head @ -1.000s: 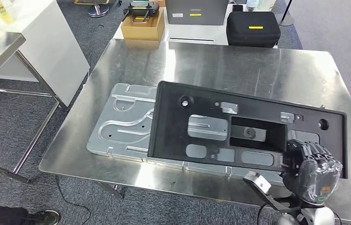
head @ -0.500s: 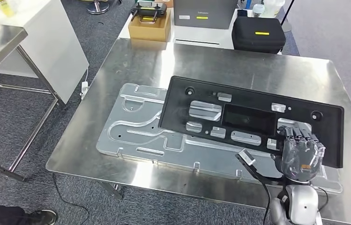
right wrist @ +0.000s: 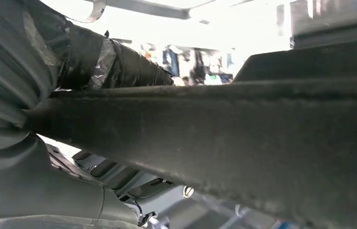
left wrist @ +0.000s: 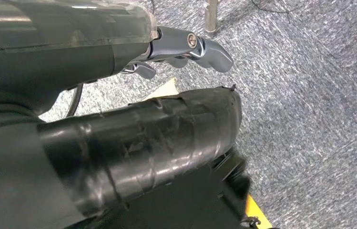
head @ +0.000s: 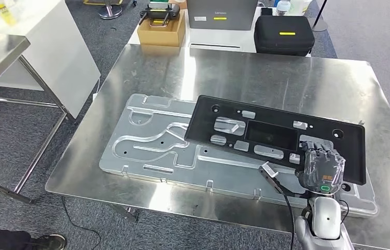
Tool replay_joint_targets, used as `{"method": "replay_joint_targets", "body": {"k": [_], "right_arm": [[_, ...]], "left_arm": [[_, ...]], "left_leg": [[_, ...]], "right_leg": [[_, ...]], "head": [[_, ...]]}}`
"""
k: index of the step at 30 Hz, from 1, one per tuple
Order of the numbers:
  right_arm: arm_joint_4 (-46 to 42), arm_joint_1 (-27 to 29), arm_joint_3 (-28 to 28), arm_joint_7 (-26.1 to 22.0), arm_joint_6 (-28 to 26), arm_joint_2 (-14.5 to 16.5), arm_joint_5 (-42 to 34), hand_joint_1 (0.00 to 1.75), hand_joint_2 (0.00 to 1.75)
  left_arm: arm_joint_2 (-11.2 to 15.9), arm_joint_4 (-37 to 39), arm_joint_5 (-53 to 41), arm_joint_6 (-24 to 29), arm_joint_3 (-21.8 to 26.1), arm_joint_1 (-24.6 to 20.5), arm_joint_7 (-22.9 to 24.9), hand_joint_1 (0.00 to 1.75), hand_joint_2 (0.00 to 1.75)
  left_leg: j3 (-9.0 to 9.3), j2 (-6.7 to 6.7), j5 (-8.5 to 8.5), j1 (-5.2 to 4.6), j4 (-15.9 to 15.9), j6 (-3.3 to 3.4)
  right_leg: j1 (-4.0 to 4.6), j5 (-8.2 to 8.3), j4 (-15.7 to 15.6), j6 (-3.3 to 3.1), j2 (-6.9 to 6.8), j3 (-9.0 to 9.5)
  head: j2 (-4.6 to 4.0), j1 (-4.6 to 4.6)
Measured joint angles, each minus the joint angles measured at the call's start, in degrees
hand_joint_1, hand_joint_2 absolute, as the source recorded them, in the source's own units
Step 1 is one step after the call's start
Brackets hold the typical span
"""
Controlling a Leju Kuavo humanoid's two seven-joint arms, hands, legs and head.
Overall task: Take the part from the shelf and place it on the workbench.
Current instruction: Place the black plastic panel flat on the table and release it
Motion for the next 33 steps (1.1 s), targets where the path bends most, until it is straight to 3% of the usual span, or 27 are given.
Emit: {"method": "replay_joint_targets", "body": {"k": [1,2,3,4,6,8,12,14,16,17,18,19,21,23,27,29,31,32,33], "right_arm": [[1.0,-0.4,0.1,0.6,0.2,-0.2,-0.2,0.00,1.75],[2.2,-0.8,0.3,1.0,0.4,-0.3,-0.4,0.00,1.75],[3.4,-1.1,0.5,1.3,0.5,-0.5,-0.5,0.00,1.75],[4.6,-1.4,0.7,1.5,0.5,-0.6,-0.5,0.00,1.75],[6.8,-1.7,1.0,1.7,0.6,-0.7,-0.6,0.00,0.87],[8.5,-2.0,1.3,1.9,0.6,-0.9,-0.6,0.00,0.00],[10.6,-2.7,1.8,2.2,0.4,-1.3,-0.4,0.00,0.00],[11.3,-2.5,2.1,2.2,0.2,-1.6,-0.1,0.00,0.00],[11.7,-1.9,2.4,2.0,-0.1,-1.9,0.1,0.00,0.00],[11.8,-1.4,2.4,2.0,-0.3,-2.0,0.2,0.00,0.00],[11.7,-0.9,2.5,1.9,-0.4,-2.1,0.3,0.00,0.00],[11.7,-0.5,2.6,1.8,-0.6,-2.3,0.4,0.00,0.00],[11.3,0.1,2.7,1.7,-0.7,-2.6,0.6,0.00,0.00],[10.1,1.2,2.8,1.6,-0.7,-3.0,0.7,0.00,0.00],[4.1,6.2,2.8,1.4,1.3,-4.8,0.7,0.00,0.00],[-0.5,9.6,2.7,1.7,4.0,-6.6,0.7,0.00,0.00],[-5.8,14.3,1.9,2.1,6.5,-9.0,-0.1,0.00,0.00],[-8.7,16.9,1.1,2.1,7.1,-10.1,-1.1,0.00,0.00],[-11.6,19.5,0.1,1.9,6.9,-10.9,-2.5,0.00,0.00]], "left_arm": [[0.0,0.0,0.0,-0.1,0.0,0.0,0.1,0.00,0.00],[0.0,0.0,-0.1,-0.2,0.0,0.0,0.2,0.00,0.00],[0.0,0.0,-0.1,-0.3,0.0,0.0,0.3,0.00,0.00],[0.0,0.0,-0.1,-0.3,-0.1,0.0,0.3,0.00,0.00],[0.0,0.0,0.0,-0.3,-0.1,-0.1,0.4,0.00,0.00],[0.0,0.0,0.0,-0.4,-0.1,-0.1,0.4,0.00,0.00],[0.0,0.0,0.0,-0.4,-0.1,-0.1,0.4,0.00,0.00],[0.0,0.0,0.1,-0.3,-0.1,-0.2,0.3,0.00,0.00],[0.0,0.0,0.3,-0.3,-0.2,-0.1,0.3,0.00,0.00],[0.0,0.0,0.4,-0.3,-0.1,-0.1,0.3,0.00,0.00],[0.0,0.0,0.5,-0.2,-0.1,0.0,0.3,0.00,0.00],[0.0,0.0,0.5,-0.2,-0.1,0.1,0.3,0.00,0.00],[0.0,0.0,0.7,-0.1,-0.1,0.1,0.2,0.00,0.00],[0.0,0.0,1.0,0.1,-0.1,0.1,0.0,0.00,0.00],[0.1,0.0,2.0,0.6,0.0,0.4,-0.6,0.00,0.00],[0.1,0.0,2.8,0.8,0.3,0.7,-1.0,0.00,0.00],[0.1,0.0,3.5,1.1,0.6,1.1,-1.3,0.00,0.00],[0.1,0.0,3.8,1.3,0.9,1.3,-1.5,0.00,0.00],[0.2,0.0,4.1,1.6,1.1,1.6,-1.5,0.00,0.00]], "left_leg": [[-1.38,0.00,-0.73,0.10,2.8,-0.11],[-1.95,0.00,-0.43,0.16,3.7,-0.14],[-1.48,0.00,0.90,0.18,2.5,-0.08],[-0.04,0.00,2.96,0.19,-0.8,0.09],[3.51,-0.02,6.20,0.04,-8.5,0.58],[5.20,-0.06,6.93,-0.22,-12.1,0.94],[6.03,0.06,7.34,0.01,-13.5,1.93],[6.51,0.21,7.67,0.18,-14.2,2.48],[6.53,0.23,7.67,0.08,-14.2,2.69],[6.56,0.22,7.62,0.02,-14.2,2.72],[6.61,0.21,7.55,-0.01,-14.1,2.74],[6.67,0.19,7.45,-0.02,-13.9,2.70],[6.70,0.17,7.10,-0.12,-13.4,2.41],[6.58,0.10,6.75,-0.31,-12.9,1.94],[6.26,0.01,5.80,-0.28,-12.0,0.98],[4.48,0.05,2.71,-0.07,-7.6,0.28],[1.35,0.09,-1.05,0.20,-0.3,-0.27],[0.22,0.10,-1.85,0.32,2.3,-0.42],[-0.03,0.11,-1.51,0.42,2.9,-0.48]], "right_leg": [[0.00,-0.02,0.0,-0.02,-0.01,0.02],[0.00,-0.04,0.0,-0.03,0.00,0.05],[0.00,-0.06,0.0,-0.02,0.03,0.12],[-0.01,-0.11,0.0,0.02,0.06,0.24],[0.08,-0.24,0.0,0.24,0.11,0.42],[0.19,-0.26,-0.1,0.72,0.13,0.41],[0.30,-0.90,0.4,1.93,0.16,0.52],[0.30,-3.74,5.2,2.20,0.12,-1.55],[0.31,-6.79,12.3,2.36,0.11,-5.07],[0.30,-7.16,14.4,2.41,0.10,-6.14],[0.30,-6.45,14.4,2.42,0.10,-6.22],[0.30,-4.82,12.2,2.36,0.09,-5.19],[0.38,-1.30,4.6,2.09,0.07,-1.47],[0.57,-0.06,0.1,1.65,0.06,0.68],[0.41,0.01,-0.6,0.62,-0.13,0.96],[0.15,0.15,-0.8,0.10,-0.35,1.12],[0.14,0.04,-0.8,-0.10,-0.62,1.10],[0.14,-0.04,-0.8,-0.11,-0.77,1.11],[0.14,-0.12,-0.8,-0.10,-0.85,1.14]], "head": [[0.00,0.01],[0.00,0.01],[0.00,0.00],[0.00,0.00],[0.00,0.01],[0.00,0.02],[0.00,0.06],[0.00,0.13],[0.00,0.15],[0.00,0.15],[0.00,0.15],[0.00,0.15],[0.00,0.16],[0.00,0.13],[0.00,0.07],[0.00,-0.04],[0.00,-0.11],[0.00,-0.11],[0.00,-0.11]]}}
